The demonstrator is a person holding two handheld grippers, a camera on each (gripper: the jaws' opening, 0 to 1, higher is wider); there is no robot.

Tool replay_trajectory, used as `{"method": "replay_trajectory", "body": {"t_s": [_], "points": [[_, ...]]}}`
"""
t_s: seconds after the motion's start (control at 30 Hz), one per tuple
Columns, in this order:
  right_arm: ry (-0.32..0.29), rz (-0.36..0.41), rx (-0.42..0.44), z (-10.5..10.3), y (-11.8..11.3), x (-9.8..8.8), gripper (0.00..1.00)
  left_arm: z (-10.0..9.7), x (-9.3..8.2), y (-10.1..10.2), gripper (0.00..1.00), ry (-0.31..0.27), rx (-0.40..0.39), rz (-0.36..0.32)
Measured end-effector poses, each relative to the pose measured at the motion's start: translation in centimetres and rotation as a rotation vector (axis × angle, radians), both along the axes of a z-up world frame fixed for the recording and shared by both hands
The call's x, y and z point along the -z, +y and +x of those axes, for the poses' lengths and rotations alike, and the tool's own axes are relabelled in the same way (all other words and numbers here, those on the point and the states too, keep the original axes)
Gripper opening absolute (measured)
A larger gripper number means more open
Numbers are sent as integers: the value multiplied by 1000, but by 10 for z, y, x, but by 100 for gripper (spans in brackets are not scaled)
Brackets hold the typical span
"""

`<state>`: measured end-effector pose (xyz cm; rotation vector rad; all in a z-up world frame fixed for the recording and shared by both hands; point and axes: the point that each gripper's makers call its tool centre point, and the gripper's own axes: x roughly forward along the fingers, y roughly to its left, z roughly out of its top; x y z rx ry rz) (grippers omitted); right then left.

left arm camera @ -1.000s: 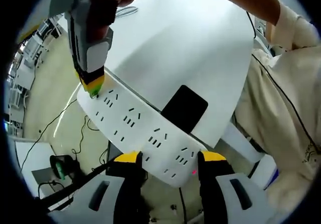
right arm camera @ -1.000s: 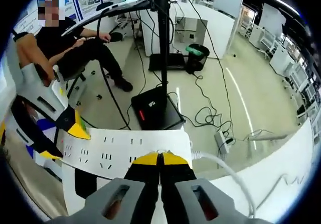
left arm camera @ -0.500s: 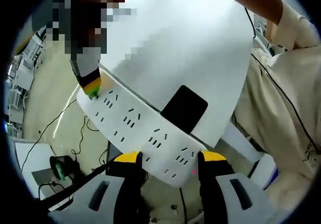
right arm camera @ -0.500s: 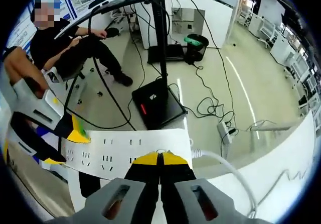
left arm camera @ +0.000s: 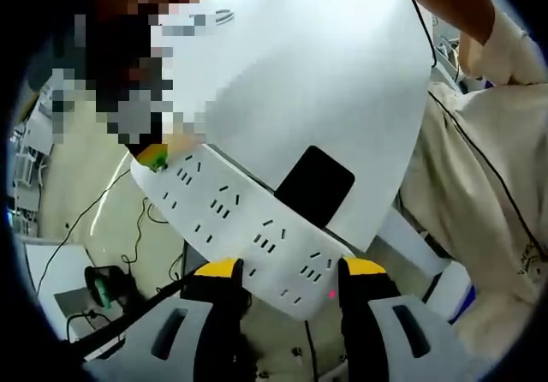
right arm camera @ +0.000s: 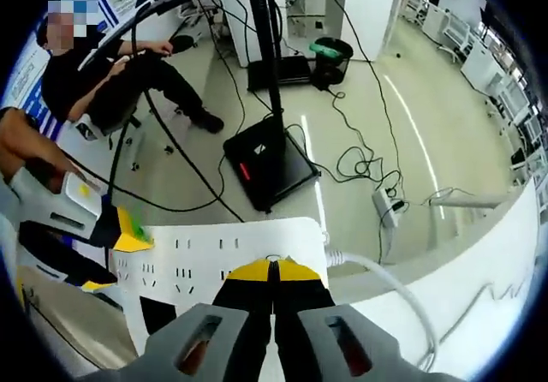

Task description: Pick up the power strip scattered on the table, fix it on the side mounting bracket of the table, and press the switch

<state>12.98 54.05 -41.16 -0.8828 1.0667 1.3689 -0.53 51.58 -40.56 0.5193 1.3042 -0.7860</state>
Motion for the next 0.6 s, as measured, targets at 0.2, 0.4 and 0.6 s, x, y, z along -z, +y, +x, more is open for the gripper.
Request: {"method": "replay_trajectory", "body": {"t_s": [0.2,0.4,0.6], "points": [[-6,25,-18,-1,4,-1,0,0,0,0,49,-3,3,-8],[-5,24,-31,-1,8,-2,0,0,0,0,49,-7,3,-6],[22,59,-29,1,9,-3,0,0,0,1,50,-4,5,2]]}}
